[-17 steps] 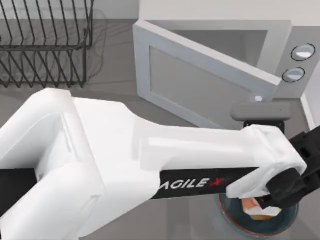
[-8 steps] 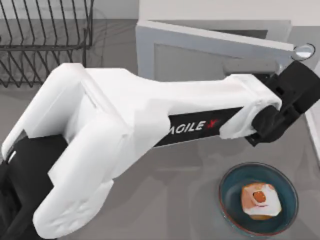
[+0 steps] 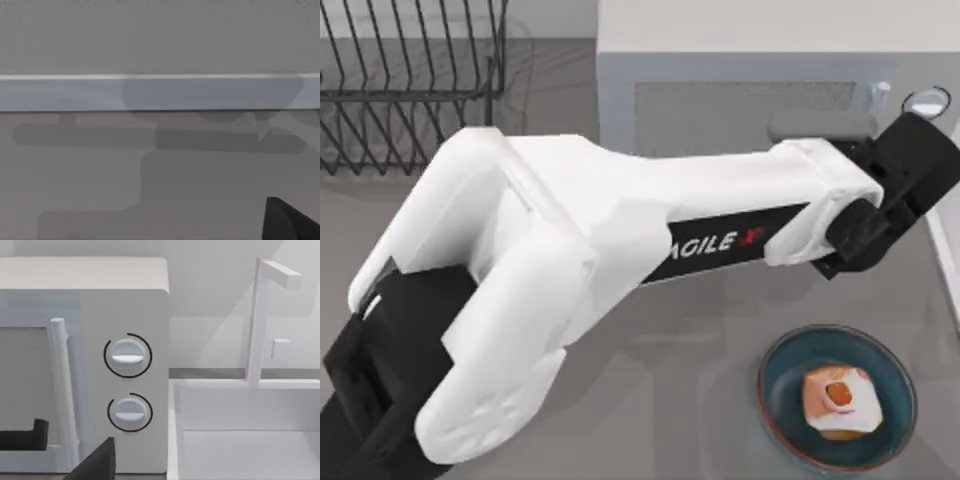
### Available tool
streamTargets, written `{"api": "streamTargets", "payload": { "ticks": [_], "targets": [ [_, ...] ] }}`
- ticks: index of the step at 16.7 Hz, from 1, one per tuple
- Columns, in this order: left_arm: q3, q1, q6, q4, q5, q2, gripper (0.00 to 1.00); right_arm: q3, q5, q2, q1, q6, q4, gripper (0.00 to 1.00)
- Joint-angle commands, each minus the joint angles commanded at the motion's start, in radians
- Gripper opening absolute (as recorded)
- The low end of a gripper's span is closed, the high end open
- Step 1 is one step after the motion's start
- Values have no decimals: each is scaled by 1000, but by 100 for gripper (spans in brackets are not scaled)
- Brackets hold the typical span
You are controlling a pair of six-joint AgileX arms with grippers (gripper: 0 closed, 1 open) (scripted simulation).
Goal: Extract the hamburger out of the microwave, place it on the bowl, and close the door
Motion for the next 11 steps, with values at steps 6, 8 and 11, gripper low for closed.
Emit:
{"api": "streamTargets", "payload": {
  "ticks": [6, 8, 11],
  "targets": [
    [331, 89, 88, -71, 54, 182, 0, 0, 0, 0, 0, 0, 0, 100],
    [402, 116, 114, -89, 70, 227, 0, 0, 0, 0, 0, 0, 0, 100],
    [430, 128, 126, -98, 77, 248, 0, 0, 0, 0, 0, 0, 0, 100]
  ]
}}
